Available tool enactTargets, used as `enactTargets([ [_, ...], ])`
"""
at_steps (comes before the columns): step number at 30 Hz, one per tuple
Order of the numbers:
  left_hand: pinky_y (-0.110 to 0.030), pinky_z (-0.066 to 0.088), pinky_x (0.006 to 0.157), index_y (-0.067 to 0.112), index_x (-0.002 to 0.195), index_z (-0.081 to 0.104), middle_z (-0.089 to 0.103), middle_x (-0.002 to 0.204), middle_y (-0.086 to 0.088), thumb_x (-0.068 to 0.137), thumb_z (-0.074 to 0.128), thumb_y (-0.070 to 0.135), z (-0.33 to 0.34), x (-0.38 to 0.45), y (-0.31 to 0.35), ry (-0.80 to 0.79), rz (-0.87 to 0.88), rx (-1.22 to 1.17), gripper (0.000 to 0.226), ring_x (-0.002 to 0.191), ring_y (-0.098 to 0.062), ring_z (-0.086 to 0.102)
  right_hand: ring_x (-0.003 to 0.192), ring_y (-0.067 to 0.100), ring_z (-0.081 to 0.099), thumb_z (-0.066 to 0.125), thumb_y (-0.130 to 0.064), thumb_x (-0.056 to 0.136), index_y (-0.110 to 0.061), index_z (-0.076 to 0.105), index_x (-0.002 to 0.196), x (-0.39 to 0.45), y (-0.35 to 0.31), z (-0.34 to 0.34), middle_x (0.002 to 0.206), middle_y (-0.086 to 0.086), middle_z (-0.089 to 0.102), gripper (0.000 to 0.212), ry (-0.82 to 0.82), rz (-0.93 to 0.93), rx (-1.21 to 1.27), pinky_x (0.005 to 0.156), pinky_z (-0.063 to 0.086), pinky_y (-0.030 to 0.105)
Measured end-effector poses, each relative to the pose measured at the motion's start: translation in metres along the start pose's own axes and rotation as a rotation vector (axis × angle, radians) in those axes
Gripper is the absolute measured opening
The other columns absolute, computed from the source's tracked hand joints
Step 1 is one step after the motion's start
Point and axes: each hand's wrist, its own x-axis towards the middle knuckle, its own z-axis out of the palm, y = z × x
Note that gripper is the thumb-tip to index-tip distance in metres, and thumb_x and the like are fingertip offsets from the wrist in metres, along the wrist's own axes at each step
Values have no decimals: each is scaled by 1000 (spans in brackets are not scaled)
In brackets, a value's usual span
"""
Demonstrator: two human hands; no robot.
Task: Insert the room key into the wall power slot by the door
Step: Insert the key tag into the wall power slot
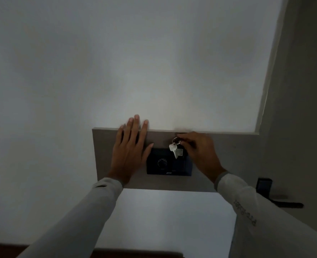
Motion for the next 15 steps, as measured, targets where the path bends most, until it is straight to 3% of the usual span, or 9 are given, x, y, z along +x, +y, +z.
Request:
enactTargets([
  [3,-60,33,124,8,163,27,26,169,-26,109,35,51,0,-3,-3,4,11,6,69,157,-41,26,114,24,59,63,-14,94,-3,70,119,-9,6,5,126,15,62,28,49,-236,-303,101,49,32],
  [6,-59,32,125,9,163,26,26,170,-25,110,34,51,3,-7,-6,21,24,2,68,158,-40,25,131,32,51,61,-22,95,-5,63,129,-17,18,5,143,17,55,38,52,-345,-454,110,43,42],
  [11,-58,30,126,11,164,22,24,171,-23,109,33,52,7,-10,-4,18,-4,5,70,159,-38,22,146,25,38,55,-34,98,-11,57,138,-25,26,6,154,9,45,46,-33,-293,-447,121,35,40],
  [15,-57,31,126,14,165,18,21,172,-21,108,28,55,0,-13,0,-10,-19,-7,71,160,-36,18,147,16,35,50,-42,99,-19,53,142,-24,18,-3,157,1,42,48,-117,-229,-430,119,38,38],
])
